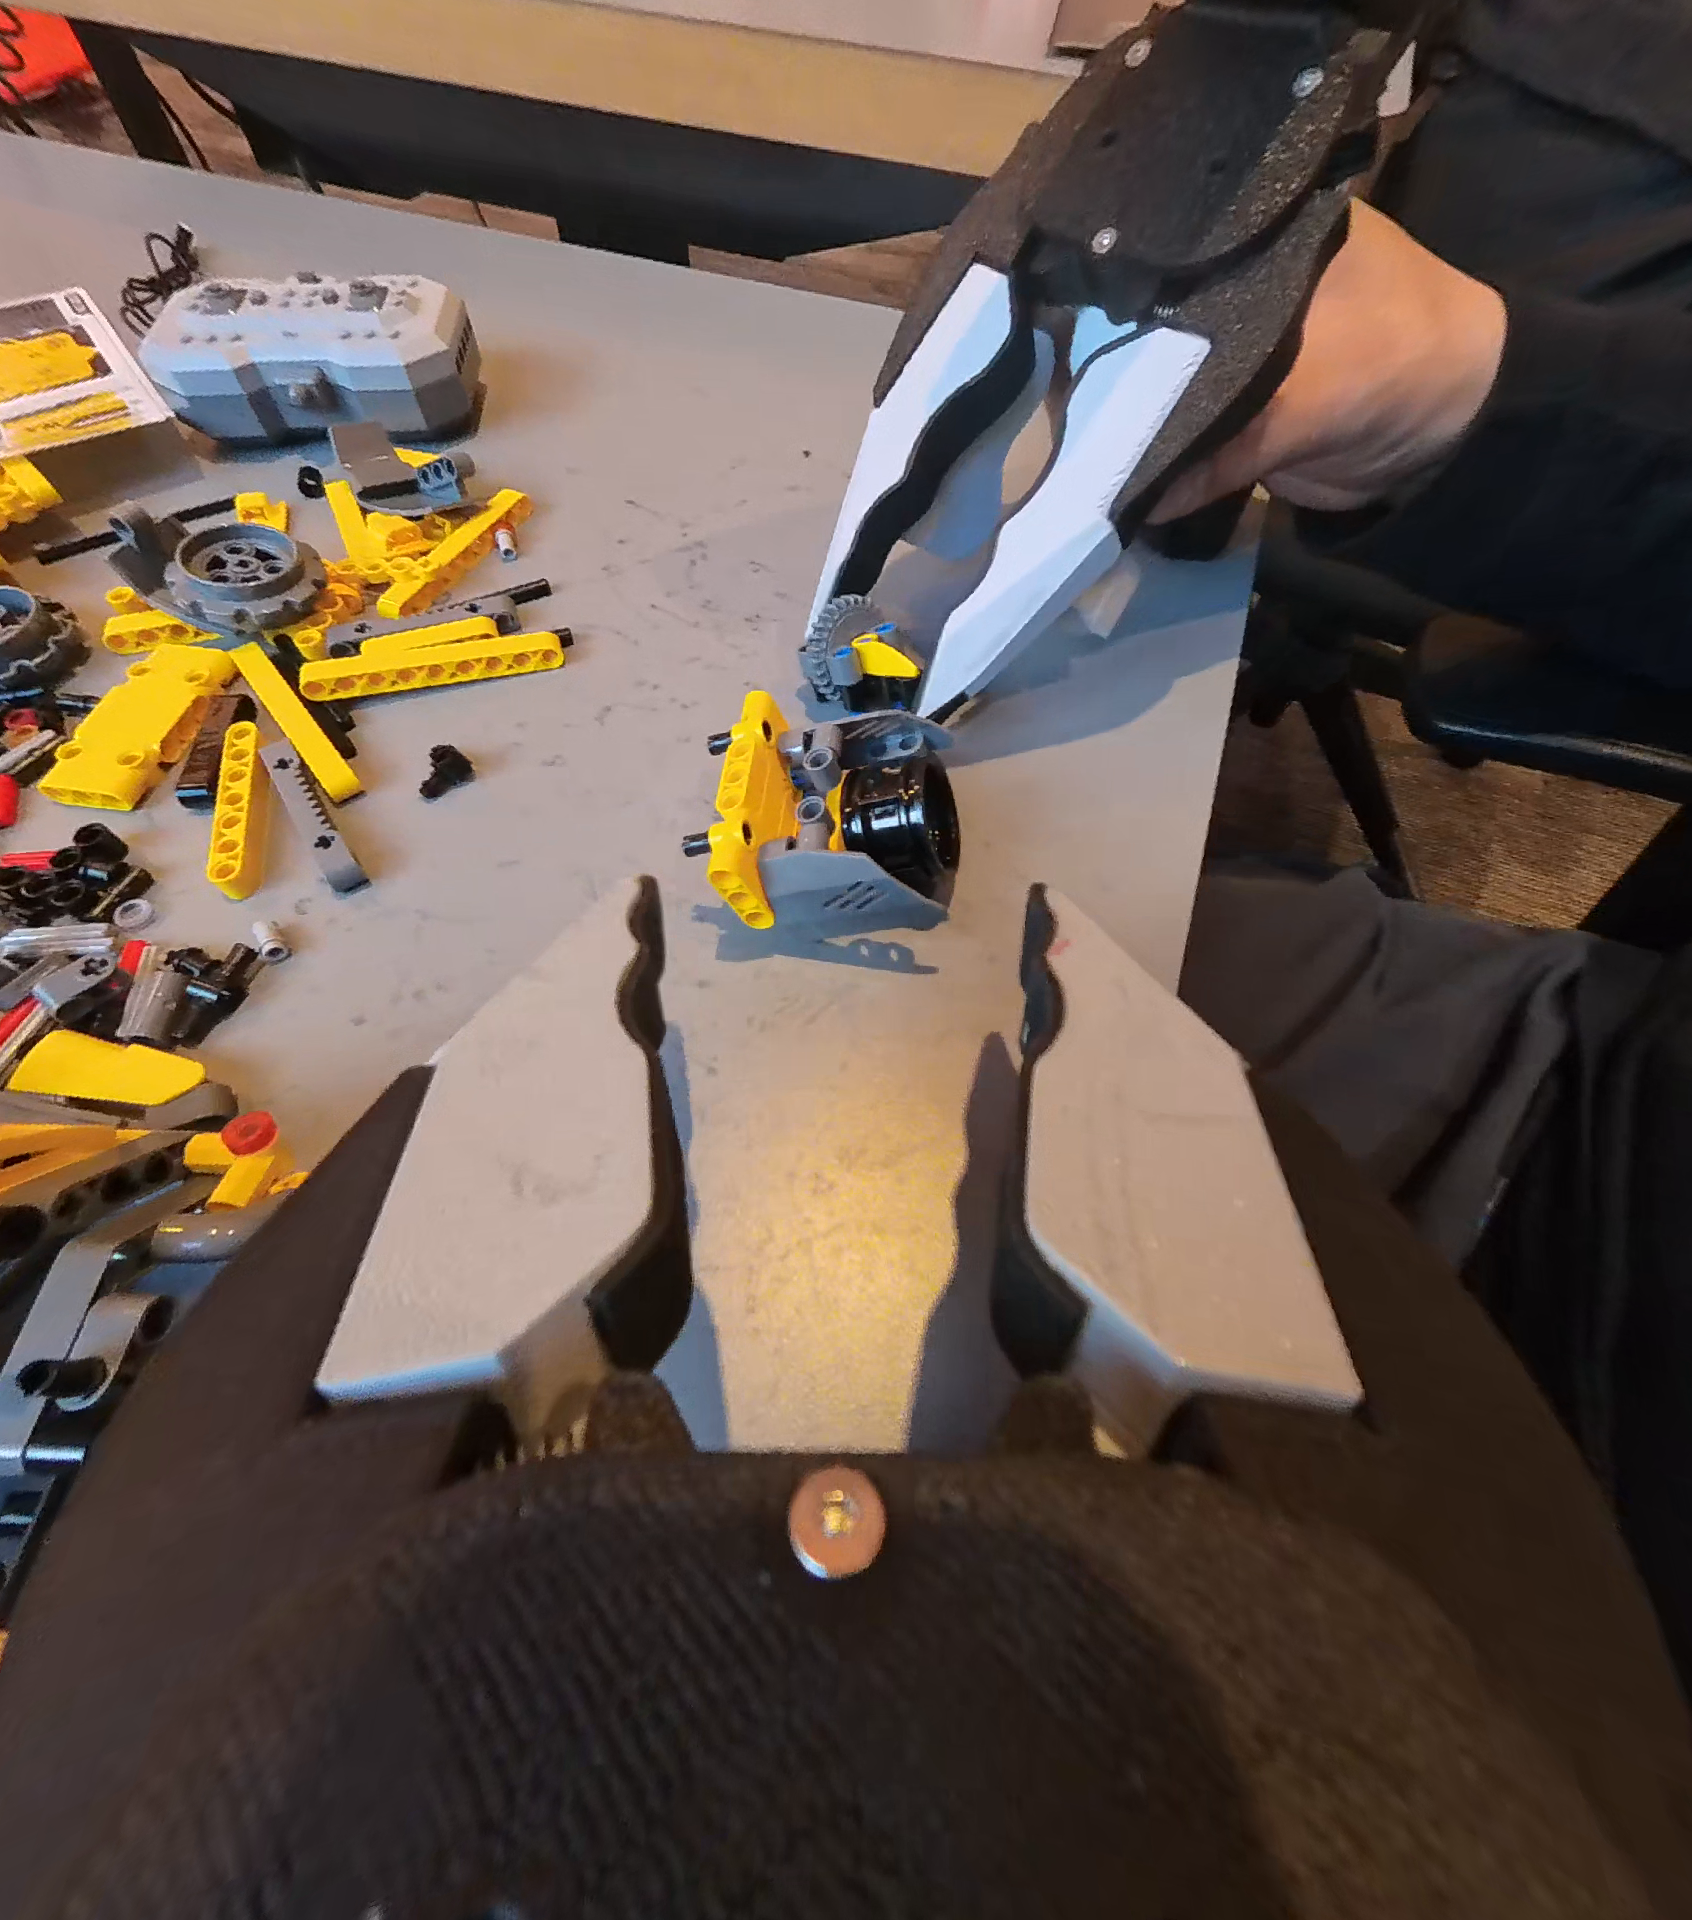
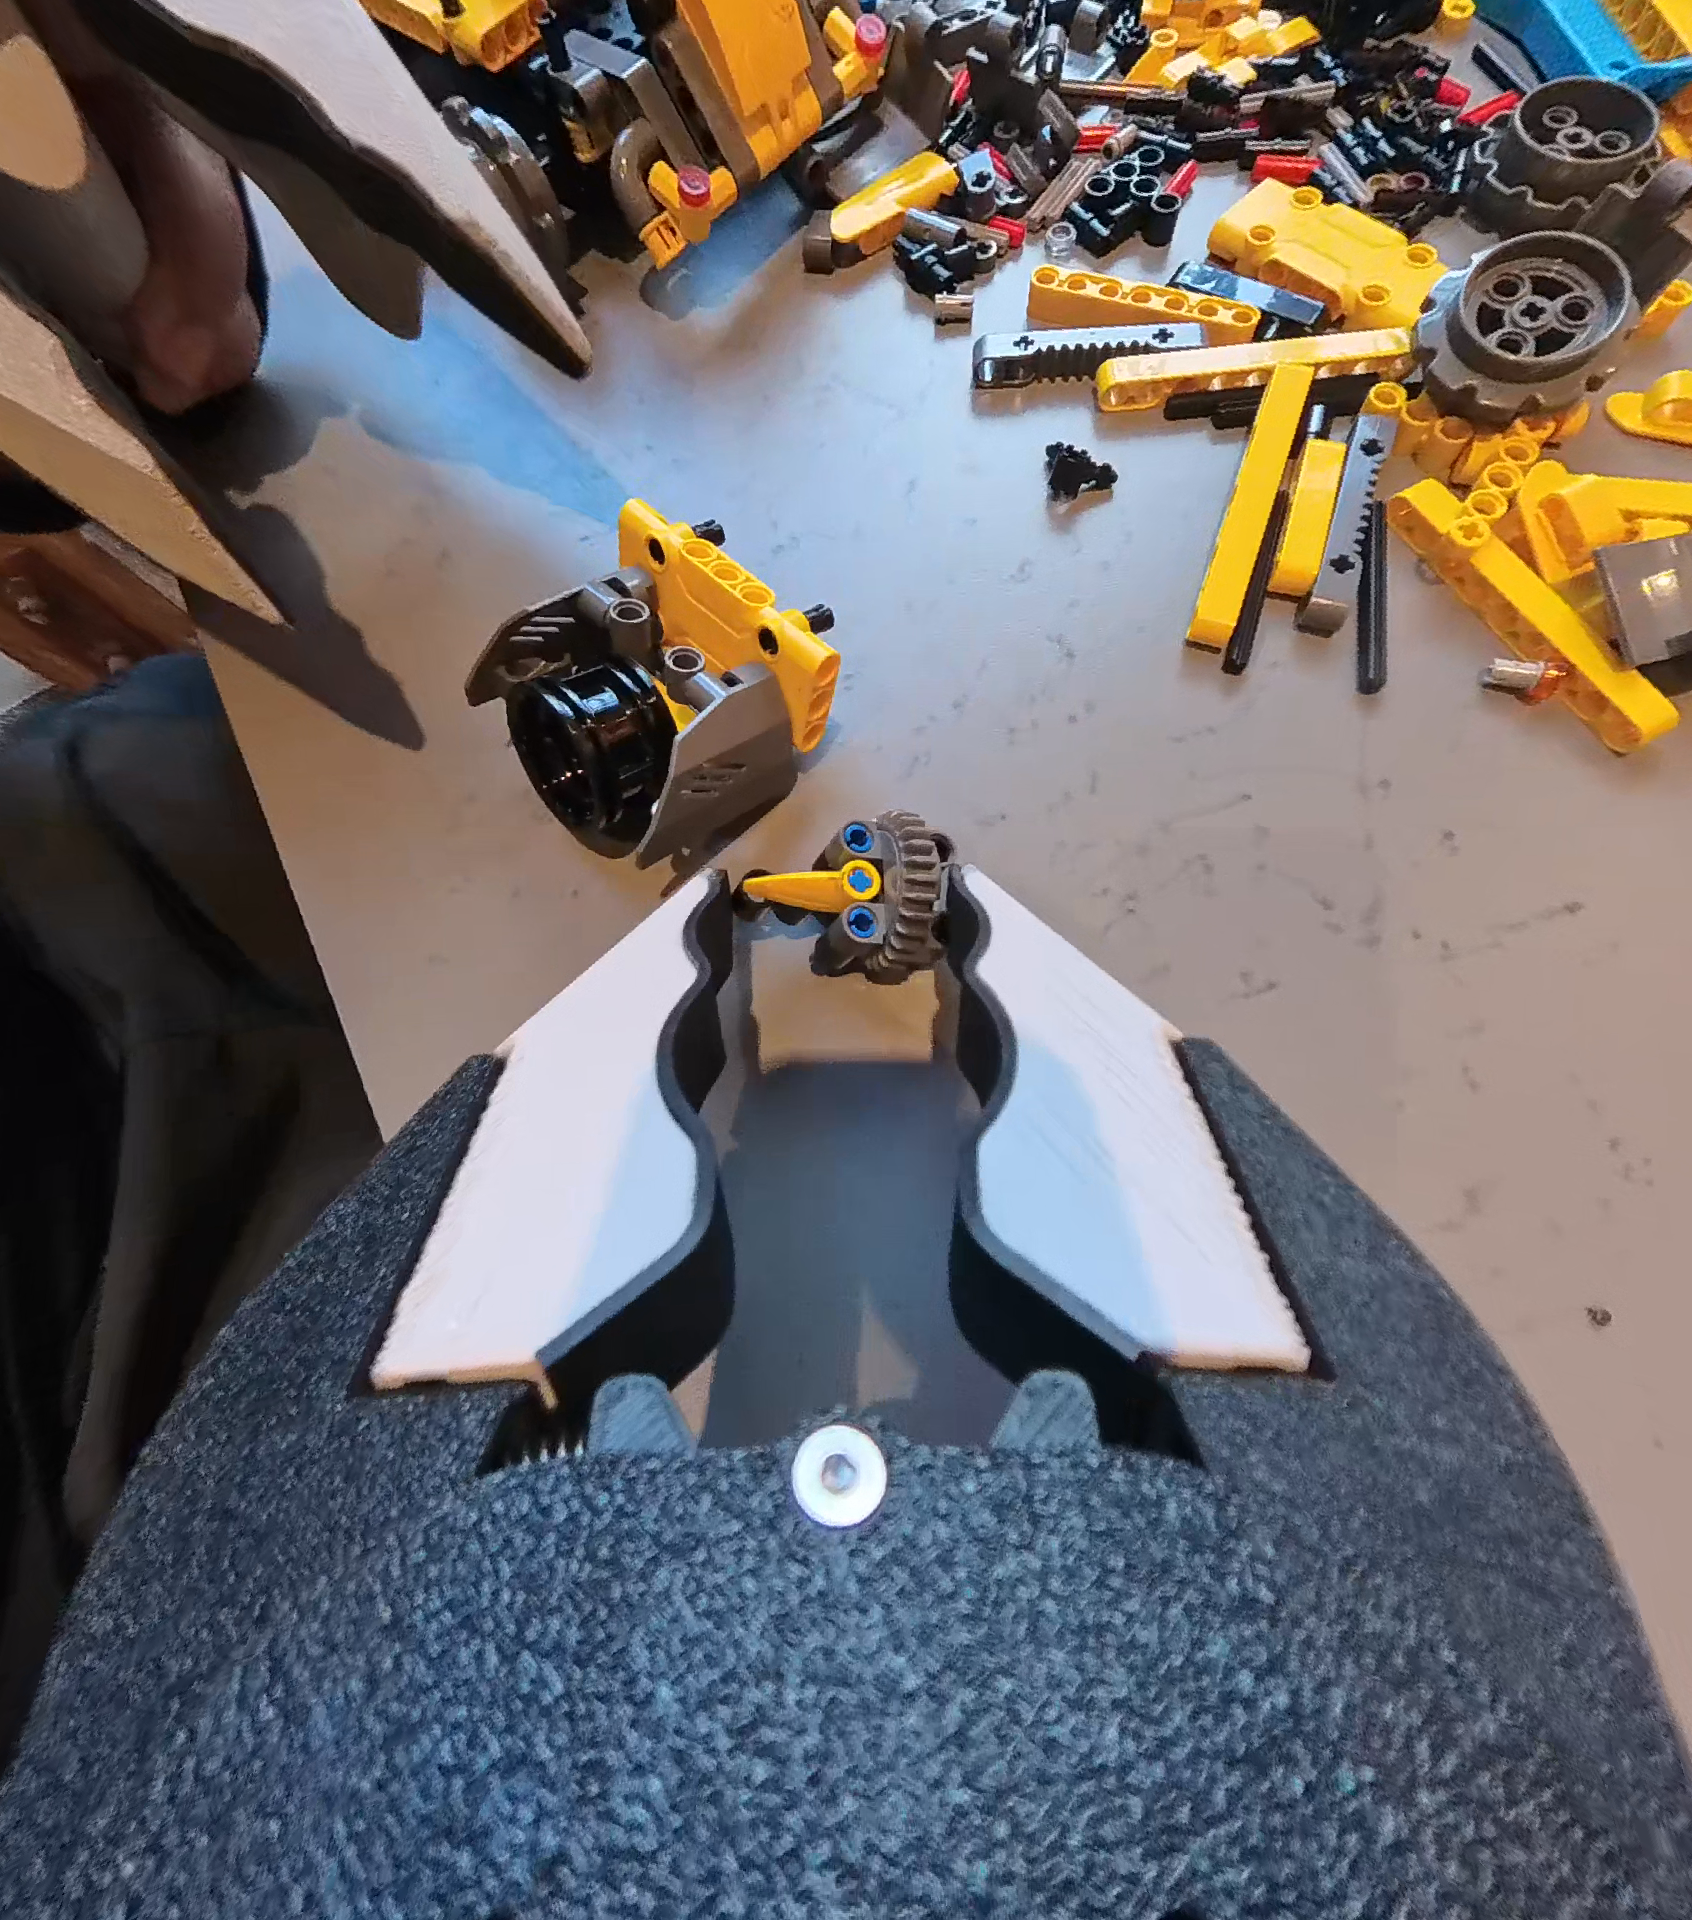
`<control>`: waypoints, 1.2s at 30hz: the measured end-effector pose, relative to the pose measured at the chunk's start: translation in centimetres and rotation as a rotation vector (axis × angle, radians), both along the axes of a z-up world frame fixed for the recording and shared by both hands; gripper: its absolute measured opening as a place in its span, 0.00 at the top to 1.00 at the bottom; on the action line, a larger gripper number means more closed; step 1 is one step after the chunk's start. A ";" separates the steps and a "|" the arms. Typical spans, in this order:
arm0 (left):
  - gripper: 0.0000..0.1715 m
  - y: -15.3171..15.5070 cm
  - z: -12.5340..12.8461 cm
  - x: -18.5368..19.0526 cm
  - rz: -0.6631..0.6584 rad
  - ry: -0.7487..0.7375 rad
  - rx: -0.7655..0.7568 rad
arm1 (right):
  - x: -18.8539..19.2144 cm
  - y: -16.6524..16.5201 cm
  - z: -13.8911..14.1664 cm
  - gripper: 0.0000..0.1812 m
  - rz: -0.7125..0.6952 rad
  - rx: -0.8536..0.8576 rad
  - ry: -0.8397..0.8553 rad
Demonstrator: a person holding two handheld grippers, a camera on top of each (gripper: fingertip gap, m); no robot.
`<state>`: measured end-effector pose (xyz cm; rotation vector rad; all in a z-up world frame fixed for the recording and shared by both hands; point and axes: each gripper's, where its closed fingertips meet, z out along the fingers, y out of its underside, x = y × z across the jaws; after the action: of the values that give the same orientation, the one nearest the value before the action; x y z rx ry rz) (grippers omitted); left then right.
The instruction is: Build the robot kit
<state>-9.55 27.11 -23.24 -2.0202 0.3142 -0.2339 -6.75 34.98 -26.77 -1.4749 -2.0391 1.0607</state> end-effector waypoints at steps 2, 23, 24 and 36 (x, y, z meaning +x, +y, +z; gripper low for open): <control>0.61 0.0 -0.2 0.1 -0.011 -0.012 -0.017 | 0.1 -0.3 0.0 0.78 0.017 -0.003 0.001; 0.59 1.0 -2.9 -1.0 -0.023 -0.002 -0.203 | -1.6 -1.2 3.4 0.78 0.260 0.072 0.285; 0.59 1.1 -2.8 -0.8 -0.032 0.004 -0.197 | -1.6 -1.4 3.5 0.78 0.270 0.055 0.284; 0.54 1.4 -4.2 -1.5 0.025 0.202 -0.232 | -2.7 -1.0 4.7 0.79 0.191 0.058 0.337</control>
<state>-11.00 28.52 -27.40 -2.2813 0.4027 -0.0514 -9.42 34.00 -22.06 -1.0076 -1.9732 1.2199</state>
